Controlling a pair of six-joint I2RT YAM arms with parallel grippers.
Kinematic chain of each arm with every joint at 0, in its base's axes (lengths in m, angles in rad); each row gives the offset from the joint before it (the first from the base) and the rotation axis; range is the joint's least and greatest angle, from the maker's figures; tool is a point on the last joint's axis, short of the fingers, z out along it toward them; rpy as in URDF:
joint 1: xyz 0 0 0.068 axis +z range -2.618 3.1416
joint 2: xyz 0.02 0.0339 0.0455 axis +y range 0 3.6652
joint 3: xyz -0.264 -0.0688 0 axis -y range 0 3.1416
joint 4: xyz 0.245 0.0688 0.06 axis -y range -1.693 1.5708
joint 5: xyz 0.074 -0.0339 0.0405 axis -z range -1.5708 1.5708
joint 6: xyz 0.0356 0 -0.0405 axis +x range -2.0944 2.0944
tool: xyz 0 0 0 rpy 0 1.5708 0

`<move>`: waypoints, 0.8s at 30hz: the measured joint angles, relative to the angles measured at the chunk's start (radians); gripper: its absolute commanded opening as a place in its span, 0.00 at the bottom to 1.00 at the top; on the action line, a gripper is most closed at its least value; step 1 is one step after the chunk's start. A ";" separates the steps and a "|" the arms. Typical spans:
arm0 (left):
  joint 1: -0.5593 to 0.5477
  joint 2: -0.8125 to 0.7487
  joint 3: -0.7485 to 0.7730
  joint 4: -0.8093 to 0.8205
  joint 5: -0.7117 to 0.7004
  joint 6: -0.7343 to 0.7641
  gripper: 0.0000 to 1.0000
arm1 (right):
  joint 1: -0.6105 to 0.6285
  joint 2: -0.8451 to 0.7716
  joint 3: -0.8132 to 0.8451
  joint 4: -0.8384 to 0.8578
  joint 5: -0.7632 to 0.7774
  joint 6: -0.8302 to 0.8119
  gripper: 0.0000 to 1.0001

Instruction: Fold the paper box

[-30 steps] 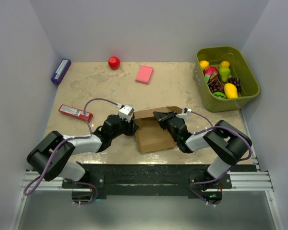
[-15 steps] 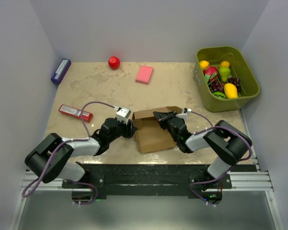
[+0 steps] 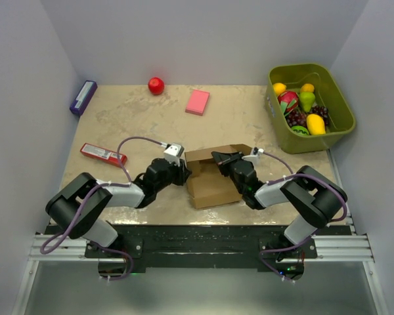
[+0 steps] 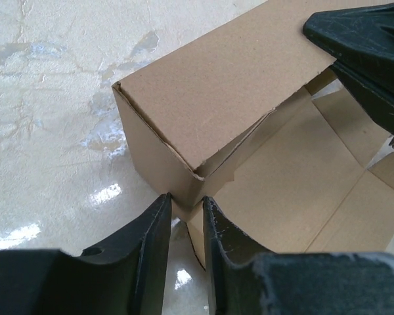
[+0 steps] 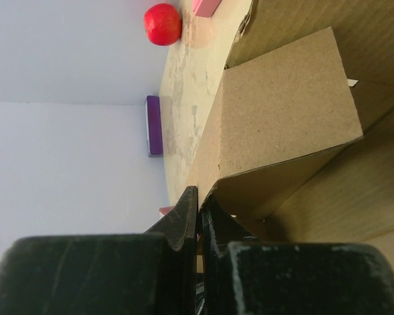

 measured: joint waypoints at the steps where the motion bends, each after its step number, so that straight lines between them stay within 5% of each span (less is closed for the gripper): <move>1: -0.007 0.005 0.008 -0.008 -0.011 -0.006 0.31 | 0.000 0.000 0.000 0.000 0.000 0.000 0.00; 12: -0.065 0.082 0.104 -0.095 -0.141 -0.025 0.60 | -0.008 -0.006 -0.004 0.000 0.018 0.002 0.00; 24: -0.079 0.119 0.104 -0.038 -0.160 0.033 0.45 | -0.007 -0.062 0.006 -0.105 0.014 0.005 0.00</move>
